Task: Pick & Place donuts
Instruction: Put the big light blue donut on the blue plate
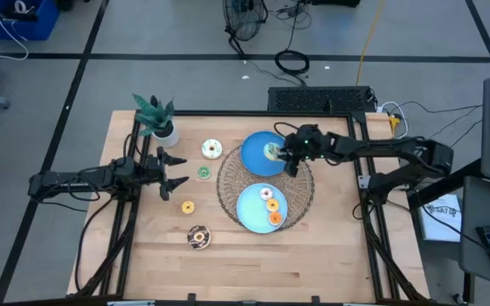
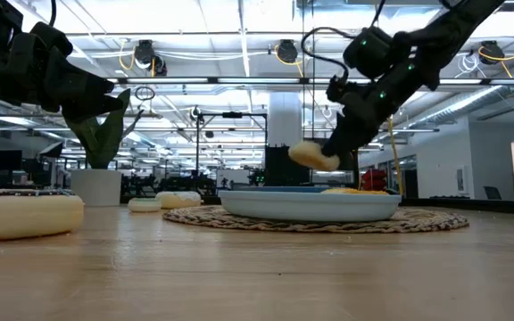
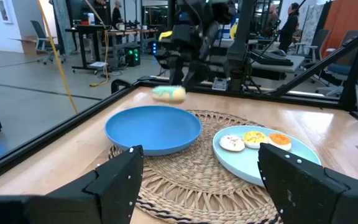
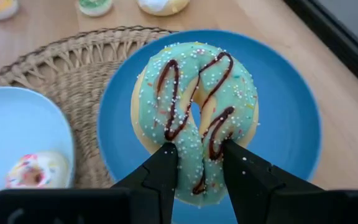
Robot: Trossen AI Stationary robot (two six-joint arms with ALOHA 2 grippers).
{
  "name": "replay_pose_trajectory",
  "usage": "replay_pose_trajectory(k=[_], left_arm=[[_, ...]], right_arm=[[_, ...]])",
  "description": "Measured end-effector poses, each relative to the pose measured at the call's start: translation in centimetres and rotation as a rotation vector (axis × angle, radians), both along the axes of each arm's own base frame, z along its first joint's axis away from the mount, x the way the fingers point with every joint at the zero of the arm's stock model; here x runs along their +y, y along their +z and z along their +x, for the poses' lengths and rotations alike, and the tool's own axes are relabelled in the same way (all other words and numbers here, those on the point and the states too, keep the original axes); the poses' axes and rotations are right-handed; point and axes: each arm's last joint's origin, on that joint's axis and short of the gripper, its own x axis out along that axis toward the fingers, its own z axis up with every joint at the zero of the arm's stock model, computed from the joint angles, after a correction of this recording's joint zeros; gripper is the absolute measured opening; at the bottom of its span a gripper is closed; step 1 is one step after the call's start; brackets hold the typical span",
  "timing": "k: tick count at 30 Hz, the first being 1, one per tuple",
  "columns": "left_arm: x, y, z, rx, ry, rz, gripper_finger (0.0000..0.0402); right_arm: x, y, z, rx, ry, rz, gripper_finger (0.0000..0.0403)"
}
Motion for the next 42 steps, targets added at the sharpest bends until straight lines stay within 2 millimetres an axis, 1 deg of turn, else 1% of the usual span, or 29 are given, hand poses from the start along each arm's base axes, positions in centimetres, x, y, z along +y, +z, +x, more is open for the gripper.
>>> replay_pose_trajectory(k=[9, 13, 20, 26, 42], left_arm=[[0.0, 0.0, 0.0, 0.0, 0.0, 0.0, 0.031], [0.0, 0.0, 0.0, 0.0, 0.0, 0.0, 0.031], [0.0, 0.0, 0.0, 0.0, 0.0, 0.0, 0.031], [0.0, 0.0, 0.0, 0.0, 0.0, 0.0, 0.031], [0.0, 0.0, 0.0, 0.0, 0.0, 0.0, 0.031]], right_arm=[[-0.3, -2.4, 0.7, 0.081, 0.01, 0.023, 0.0112], [-0.4, -3.1, 0.9, 0.107, 0.012, 0.032, 0.0112], [-0.4, -2.9, 0.8, 0.101, 0.011, 0.027, 0.0112], [-0.6, -2.9, 0.7, 0.134, -0.038, -0.041, 0.0112], [-0.6, -3.1, 0.6, 0.144, -0.036, -0.023, 0.0112]])
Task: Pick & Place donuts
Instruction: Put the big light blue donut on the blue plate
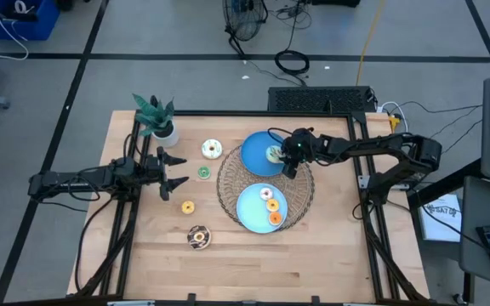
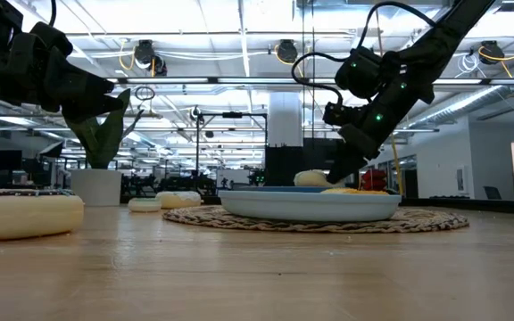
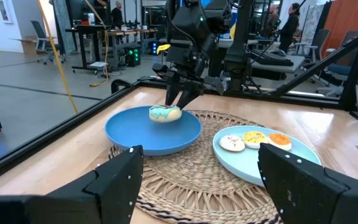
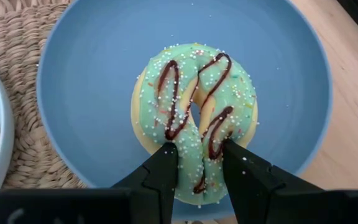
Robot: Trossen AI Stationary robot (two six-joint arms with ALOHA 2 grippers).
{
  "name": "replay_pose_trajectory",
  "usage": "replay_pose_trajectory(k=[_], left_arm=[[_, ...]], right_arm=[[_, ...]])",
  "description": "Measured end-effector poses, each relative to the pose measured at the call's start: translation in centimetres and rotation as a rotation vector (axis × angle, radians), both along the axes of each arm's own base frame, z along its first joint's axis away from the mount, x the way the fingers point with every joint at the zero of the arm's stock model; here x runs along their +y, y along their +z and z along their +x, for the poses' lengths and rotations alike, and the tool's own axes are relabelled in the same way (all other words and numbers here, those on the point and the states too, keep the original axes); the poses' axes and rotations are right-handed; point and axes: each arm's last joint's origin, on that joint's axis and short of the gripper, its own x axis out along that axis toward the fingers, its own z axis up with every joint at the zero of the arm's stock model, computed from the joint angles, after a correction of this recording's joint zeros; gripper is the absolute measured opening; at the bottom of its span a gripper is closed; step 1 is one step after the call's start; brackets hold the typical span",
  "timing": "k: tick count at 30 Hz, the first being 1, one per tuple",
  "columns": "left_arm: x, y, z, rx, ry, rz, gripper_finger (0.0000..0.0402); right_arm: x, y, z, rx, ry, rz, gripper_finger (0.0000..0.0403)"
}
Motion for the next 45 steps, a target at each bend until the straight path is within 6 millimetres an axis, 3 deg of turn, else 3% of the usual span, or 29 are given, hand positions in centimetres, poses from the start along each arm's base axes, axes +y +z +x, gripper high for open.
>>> replay_pose_trajectory(k=[45], left_arm=[[0.0, -0.01, 0.0, 0.0, 0.0, 0.0, 0.031]], right_arm=[[-0.03, 0.06, 0.09, -0.013, 0.0, -0.006, 0.0112]])
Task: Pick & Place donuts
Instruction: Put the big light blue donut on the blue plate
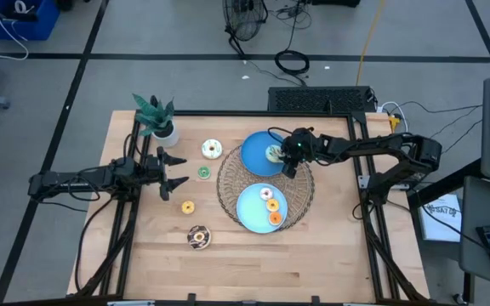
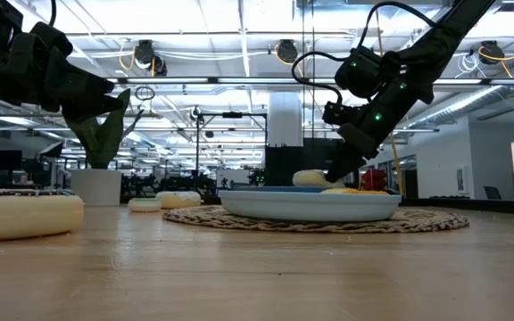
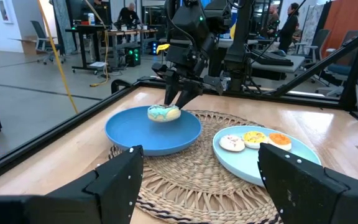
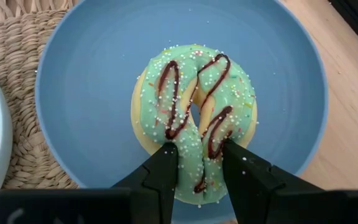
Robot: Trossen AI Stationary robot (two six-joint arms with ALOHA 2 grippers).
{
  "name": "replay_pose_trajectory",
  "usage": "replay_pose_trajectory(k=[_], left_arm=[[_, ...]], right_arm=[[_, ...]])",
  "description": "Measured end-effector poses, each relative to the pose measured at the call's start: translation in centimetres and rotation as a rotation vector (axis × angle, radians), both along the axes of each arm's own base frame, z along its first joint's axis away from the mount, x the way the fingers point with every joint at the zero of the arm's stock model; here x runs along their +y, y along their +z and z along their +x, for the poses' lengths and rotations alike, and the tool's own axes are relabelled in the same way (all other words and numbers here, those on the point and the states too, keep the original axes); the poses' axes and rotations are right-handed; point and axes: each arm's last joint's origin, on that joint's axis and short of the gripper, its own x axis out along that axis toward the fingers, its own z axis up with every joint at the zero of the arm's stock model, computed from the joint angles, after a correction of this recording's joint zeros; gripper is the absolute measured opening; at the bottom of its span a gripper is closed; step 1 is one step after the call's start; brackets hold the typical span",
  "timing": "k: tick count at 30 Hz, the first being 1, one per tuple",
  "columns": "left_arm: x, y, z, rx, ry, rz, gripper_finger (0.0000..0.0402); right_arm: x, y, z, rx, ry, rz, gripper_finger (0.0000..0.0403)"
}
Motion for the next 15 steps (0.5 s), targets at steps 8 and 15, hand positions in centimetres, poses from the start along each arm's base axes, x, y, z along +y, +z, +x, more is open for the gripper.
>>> replay_pose_trajectory(k=[8, 15], left_arm=[[0.0, 0.01, 0.0, 0.0, 0.0, 0.0, 0.031], [0.0, 0.0, 0.0, 0.0, 0.0, 0.0, 0.031]], right_arm=[[0.05, -0.11, -0.11, 0.015, 0.0, 0.007, 0.0114], [0.06, -0.15, -0.14, 0.019, -0.004, 0.013, 0.0162]])
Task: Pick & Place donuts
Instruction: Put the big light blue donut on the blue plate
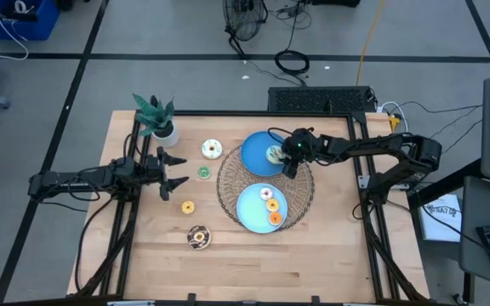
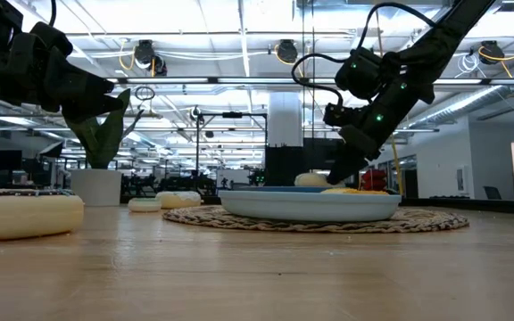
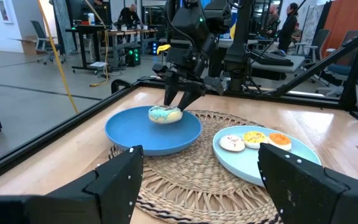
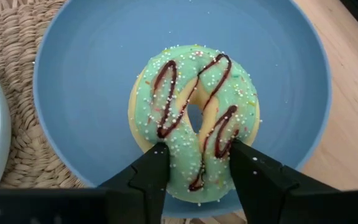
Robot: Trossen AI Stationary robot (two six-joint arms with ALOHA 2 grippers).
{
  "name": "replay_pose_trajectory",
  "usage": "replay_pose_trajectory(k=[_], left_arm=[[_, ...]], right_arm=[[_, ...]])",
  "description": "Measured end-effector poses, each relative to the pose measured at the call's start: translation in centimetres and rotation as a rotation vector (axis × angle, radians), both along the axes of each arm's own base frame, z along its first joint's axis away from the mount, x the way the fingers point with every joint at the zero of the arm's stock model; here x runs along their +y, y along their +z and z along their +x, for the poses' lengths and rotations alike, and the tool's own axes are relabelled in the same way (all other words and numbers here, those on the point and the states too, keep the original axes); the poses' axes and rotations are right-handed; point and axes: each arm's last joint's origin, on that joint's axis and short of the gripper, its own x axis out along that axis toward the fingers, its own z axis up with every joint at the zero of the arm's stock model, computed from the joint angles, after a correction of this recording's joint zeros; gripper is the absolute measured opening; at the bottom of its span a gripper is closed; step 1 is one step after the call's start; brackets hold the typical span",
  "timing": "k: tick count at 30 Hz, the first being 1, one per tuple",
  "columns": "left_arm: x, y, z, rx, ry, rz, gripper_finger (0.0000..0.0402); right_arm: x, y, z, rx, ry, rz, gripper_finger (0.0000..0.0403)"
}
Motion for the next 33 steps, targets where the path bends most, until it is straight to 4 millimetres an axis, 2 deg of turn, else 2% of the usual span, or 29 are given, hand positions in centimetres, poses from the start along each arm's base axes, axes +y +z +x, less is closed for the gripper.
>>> replay_pose_trajectory(k=[5, 11, 33], left_arm=[[0.0, 0.0, 0.0, 0.0, 0.0, 0.0, 0.031], [0.0, 0.01, 0.0, 0.0, 0.0, 0.0, 0.031], [0.0, 0.0, 0.0, 0.0, 0.0, 0.0, 0.031]], right_arm=[[0.0, 0.0, -0.01, -0.005, -0.016, 0.013, 0.0201], [-0.02, 0.05, 0.05, -0.012, -0.016, 0.01, 0.0225], [-0.01, 0.04, 0.04, -0.041, -0.092, 0.078, 0.0231]])
